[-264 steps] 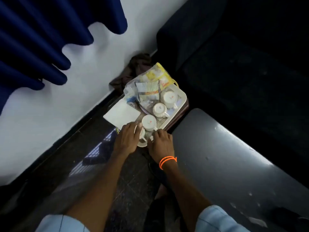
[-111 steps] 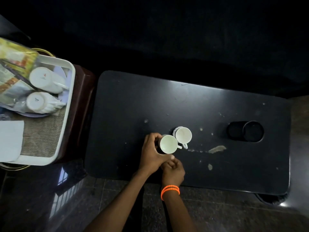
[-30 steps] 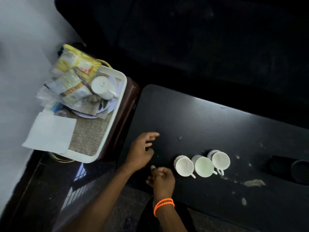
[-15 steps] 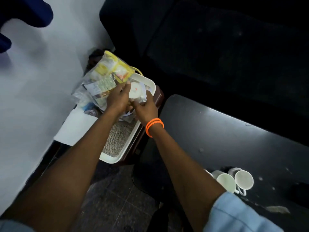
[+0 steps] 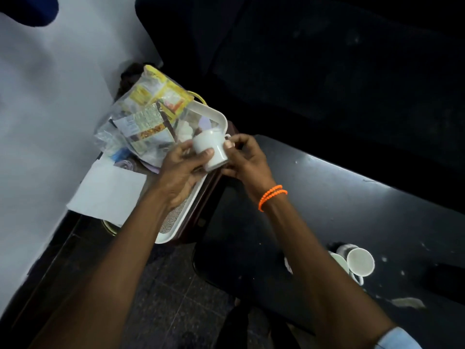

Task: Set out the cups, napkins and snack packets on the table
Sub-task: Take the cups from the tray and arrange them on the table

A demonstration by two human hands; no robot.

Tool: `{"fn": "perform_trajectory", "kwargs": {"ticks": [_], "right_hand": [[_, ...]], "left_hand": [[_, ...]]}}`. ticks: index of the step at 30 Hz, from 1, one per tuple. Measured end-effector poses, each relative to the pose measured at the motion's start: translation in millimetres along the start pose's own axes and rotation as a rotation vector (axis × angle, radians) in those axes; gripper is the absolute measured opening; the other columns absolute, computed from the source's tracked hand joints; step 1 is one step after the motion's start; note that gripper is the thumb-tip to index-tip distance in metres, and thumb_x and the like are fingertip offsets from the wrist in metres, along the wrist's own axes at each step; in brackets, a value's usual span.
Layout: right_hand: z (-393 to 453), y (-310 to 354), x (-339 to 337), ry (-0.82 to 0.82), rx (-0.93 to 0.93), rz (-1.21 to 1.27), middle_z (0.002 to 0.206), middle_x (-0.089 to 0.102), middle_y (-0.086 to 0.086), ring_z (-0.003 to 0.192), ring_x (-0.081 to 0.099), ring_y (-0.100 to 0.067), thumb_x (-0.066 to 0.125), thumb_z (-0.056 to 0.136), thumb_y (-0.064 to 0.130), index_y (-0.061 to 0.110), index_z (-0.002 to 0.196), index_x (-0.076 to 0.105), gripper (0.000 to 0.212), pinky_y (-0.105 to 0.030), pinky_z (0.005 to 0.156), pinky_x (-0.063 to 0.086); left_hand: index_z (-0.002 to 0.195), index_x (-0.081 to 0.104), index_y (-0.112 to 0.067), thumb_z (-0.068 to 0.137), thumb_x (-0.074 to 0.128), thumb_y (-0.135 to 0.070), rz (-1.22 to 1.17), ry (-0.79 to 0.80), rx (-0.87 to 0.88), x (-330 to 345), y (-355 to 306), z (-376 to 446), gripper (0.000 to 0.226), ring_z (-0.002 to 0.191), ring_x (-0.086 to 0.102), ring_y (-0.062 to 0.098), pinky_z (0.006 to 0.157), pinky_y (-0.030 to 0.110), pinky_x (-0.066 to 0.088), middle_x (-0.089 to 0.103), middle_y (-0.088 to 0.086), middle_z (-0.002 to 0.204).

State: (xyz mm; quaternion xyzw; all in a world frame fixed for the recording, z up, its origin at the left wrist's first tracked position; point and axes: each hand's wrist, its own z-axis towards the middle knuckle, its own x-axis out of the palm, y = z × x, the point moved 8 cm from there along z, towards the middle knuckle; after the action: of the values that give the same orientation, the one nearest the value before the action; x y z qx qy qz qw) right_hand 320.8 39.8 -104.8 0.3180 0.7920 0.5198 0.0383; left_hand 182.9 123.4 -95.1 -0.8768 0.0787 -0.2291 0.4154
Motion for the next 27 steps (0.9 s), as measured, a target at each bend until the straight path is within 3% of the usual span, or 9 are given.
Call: {"fn": "perform_trajectory", "kwargs": {"ticks": [3, 6, 8, 10, 11, 14, 16, 21, 27], "right_hand": [[-20.9, -6.5, -42.0, 0.135, 0.113, -0.001, 0.110, 0.074, -0.009, 0.106, 0.069, -0.025, 0.070, 0.094, 0.013, 0.023, 0.141, 0.041, 0.056, -0.046, 0.093, 0.058], [-47.2, -7.0, -90.4, 0.241, 0.161, -0.146, 0.135, 0.066, -0.020, 0.126, 0.064, -0.031, 0.067, 0.092, -0.005, 0.006, 0.146, 0.048, 0.058, -0.045, 0.106, 0.054], [-60.1, -8.6, -126.5, 0.184, 0.170, -0.246, 0.140, 0.062, -0.021, 0.130, 0.061, -0.034, 0.068, 0.088, -0.014, 0.001, 0.146, 0.049, 0.062, -0.049, 0.110, 0.050], [-70.9, -12.2, -150.3, 0.119, 0.168, -0.287, 0.139, 0.062, -0.023, 0.129, 0.062, -0.035, 0.067, 0.086, -0.018, -0.004, 0.144, 0.051, 0.061, -0.050, 0.111, 0.049], [-75.9, -13.4, -158.9, 0.095, 0.157, -0.310, 0.138, 0.063, -0.024, 0.127, 0.063, -0.034, 0.066, 0.087, -0.019, -0.006, 0.142, 0.052, 0.059, -0.047, 0.109, 0.051], [-87.4, -17.6, -180.5, 0.056, 0.113, -0.402, 0.133, 0.066, -0.023, 0.117, 0.067, -0.022, 0.063, 0.087, -0.021, -0.007, 0.135, 0.059, 0.050, -0.026, 0.098, 0.057], [-94.3, -20.9, -191.2, 0.016, 0.094, -0.444, 0.130, 0.068, -0.022, 0.114, 0.067, -0.021, 0.063, 0.087, -0.021, -0.008, 0.132, 0.062, 0.047, -0.021, 0.095, 0.057], [-112.7, -42.7, -213.8, -0.087, 0.125, -0.426, 0.130, 0.068, -0.023, 0.119, 0.067, -0.029, 0.062, 0.087, -0.022, -0.008, 0.132, 0.063, 0.047, -0.038, 0.106, 0.054], [-120.6, -55.4, -229.5, -0.198, 0.086, -0.429, 0.126, 0.072, -0.017, 0.120, 0.069, -0.029, 0.062, 0.087, -0.022, -0.003, 0.126, 0.069, 0.044, -0.041, 0.107, 0.054]], "left_hand": [[0.127, 0.068, -0.006, 0.071, 0.084, -0.005, 0.152, 0.181, -0.106, 31.8, 29.7, -11.5, 0.059, 0.117, 0.072, 0.028, 0.090, 0.033, 0.063, 0.074, 0.015, 0.125], [0.130, 0.068, -0.012, 0.059, 0.096, 0.001, 0.446, 0.218, -0.075, 59.9, 65.0, -20.0, 0.077, 0.120, 0.071, 0.027, 0.097, 0.039, 0.062, 0.076, 0.010, 0.125], [0.125, 0.066, -0.019, 0.054, 0.101, -0.006, 0.640, 0.194, -0.035, 81.0, 92.8, -25.4, 0.080, 0.113, 0.072, 0.020, 0.090, 0.027, 0.061, 0.076, -0.004, 0.116], [0.116, 0.061, -0.026, 0.048, 0.104, -0.023, 0.826, 0.111, 0.035, 95.0, 114.0, -32.8, 0.080, 0.098, 0.068, 0.003, 0.075, 0.008, 0.051, 0.070, -0.015, 0.106], [0.113, 0.058, -0.026, 0.047, 0.104, -0.030, 0.897, 0.061, 0.082, 101.0, 122.1, -36.9, 0.081, 0.092, 0.063, -0.001, 0.069, 0.007, 0.046, 0.066, -0.016, 0.103], [0.112, 0.056, -0.017, 0.048, 0.103, -0.032, 1.005, 0.018, 0.232, 123.5, 146.0, -47.6, 0.081, 0.095, 0.061, 0.017, 0.074, 0.024, 0.046, 0.064, -0.002, 0.109], [0.117, 0.058, -0.012, 0.051, 0.103, -0.024, 1.046, 0.047, 0.306, 137.1, 157.8, -52.5, 0.081, 0.104, 0.062, 0.025, 0.081, 0.029, 0.046, 0.064, 0.005, 0.115], [0.138, 0.060, -0.010, 0.058, 0.101, -0.015, 1.140, 0.163, 0.304, 153.9, 182.1, -61.4, 0.090, 0.116, 0.065, 0.030, 0.096, 0.031, 0.050, 0.063, 0.010, 0.129], [0.148, 0.056, -0.013, 0.066, 0.096, -0.008, 1.208, 0.239, 0.320, 162.4, 192.3, -61.0, 0.092, 0.122, 0.064, 0.026, 0.099, 0.026, 0.050, 0.062, 0.009, 0.136]]}}
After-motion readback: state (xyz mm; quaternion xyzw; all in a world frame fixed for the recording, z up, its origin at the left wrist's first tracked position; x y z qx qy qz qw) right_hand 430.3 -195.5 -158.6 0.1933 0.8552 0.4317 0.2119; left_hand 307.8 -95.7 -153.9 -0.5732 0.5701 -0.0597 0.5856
